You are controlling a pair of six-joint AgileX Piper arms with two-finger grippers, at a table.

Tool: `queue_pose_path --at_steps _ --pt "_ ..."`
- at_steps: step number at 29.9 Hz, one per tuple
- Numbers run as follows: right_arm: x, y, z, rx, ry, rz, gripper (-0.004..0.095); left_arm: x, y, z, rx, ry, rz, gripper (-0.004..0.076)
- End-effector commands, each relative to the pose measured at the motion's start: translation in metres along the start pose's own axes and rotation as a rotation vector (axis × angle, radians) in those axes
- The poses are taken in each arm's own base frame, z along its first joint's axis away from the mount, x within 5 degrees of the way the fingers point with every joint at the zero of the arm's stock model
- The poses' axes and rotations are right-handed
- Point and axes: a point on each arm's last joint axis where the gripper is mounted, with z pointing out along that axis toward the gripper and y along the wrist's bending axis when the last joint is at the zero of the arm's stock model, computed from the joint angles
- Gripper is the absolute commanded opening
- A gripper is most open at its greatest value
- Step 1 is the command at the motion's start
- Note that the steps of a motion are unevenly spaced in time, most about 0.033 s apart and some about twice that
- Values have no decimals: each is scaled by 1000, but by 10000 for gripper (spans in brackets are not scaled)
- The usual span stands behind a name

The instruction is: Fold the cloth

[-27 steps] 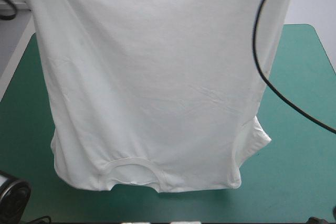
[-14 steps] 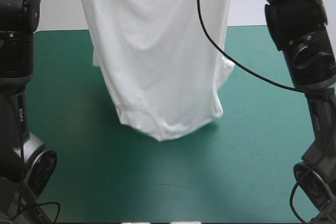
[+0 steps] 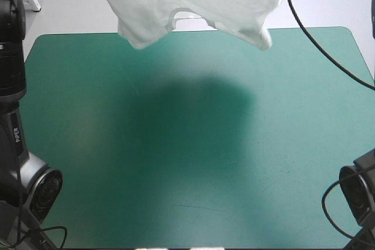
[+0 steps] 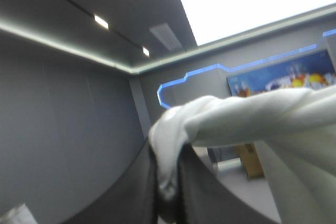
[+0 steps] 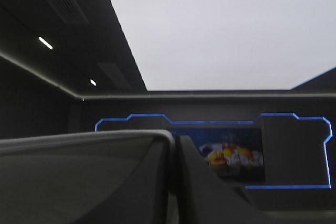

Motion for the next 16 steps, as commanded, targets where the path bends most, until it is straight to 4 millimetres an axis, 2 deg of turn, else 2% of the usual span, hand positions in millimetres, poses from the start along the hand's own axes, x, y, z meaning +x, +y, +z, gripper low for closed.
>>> queue_pose_path --at_steps 1,4,6,10,11,14,16 --pt "28 -11 5 23 189 -27 -18 14 1 1 -23 126 24 19" --pt "78 -12 15 22 415 -48 -18 63 -19 18 11 342 28 19" --pt "116 -10 20 23 568 -81 -18 104 -31 30 62 500 -22 19" --pt "189 -6 22 13 842 -121 -18 173 -50 44 187 751 -117 19" --pt "201 -5 21 10 892 -117 -17 190 -54 45 213 817 -124 19" --pt "242 0 12 -44 1090 -145 -18 230 -58 43 257 1011 -89 19" --pt "261 1 2 -83 1218 -172 -18 245 -58 38 266 1108 -63 19"
